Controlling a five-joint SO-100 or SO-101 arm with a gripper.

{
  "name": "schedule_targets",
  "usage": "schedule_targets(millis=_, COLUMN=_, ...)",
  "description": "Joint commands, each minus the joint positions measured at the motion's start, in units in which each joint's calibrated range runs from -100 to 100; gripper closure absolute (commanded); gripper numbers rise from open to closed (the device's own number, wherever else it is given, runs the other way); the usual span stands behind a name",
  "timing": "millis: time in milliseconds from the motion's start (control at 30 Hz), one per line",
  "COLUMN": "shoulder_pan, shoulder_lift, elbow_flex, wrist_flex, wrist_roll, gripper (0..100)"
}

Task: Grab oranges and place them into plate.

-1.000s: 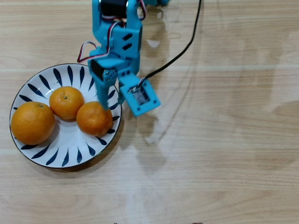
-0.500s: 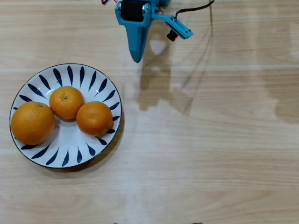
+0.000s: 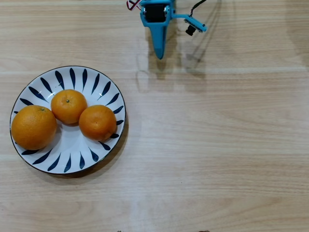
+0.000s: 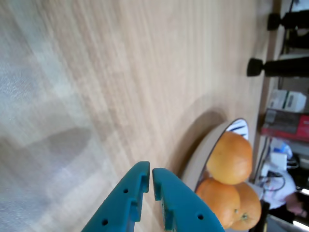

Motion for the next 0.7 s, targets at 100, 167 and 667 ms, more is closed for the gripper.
schedule_targets(millis=100, shoulder_pan=-1.23, shoulder_lift=-15.4, elbow_flex=4.68, wrist_flex=16.39, wrist_roll=0.19, gripper=98)
schedule_targets(millis=167, shoulder_pan=-1.23, shoulder_lift=-15.66, elbow_flex=4.68, wrist_flex=20.26, wrist_roll=0.19, gripper=98)
schedule_targets(millis=667, shoulder_pan=-2.6, shoulder_lift=-15.15, elbow_flex=4.04, wrist_flex=21.55, wrist_roll=-0.17, gripper=98)
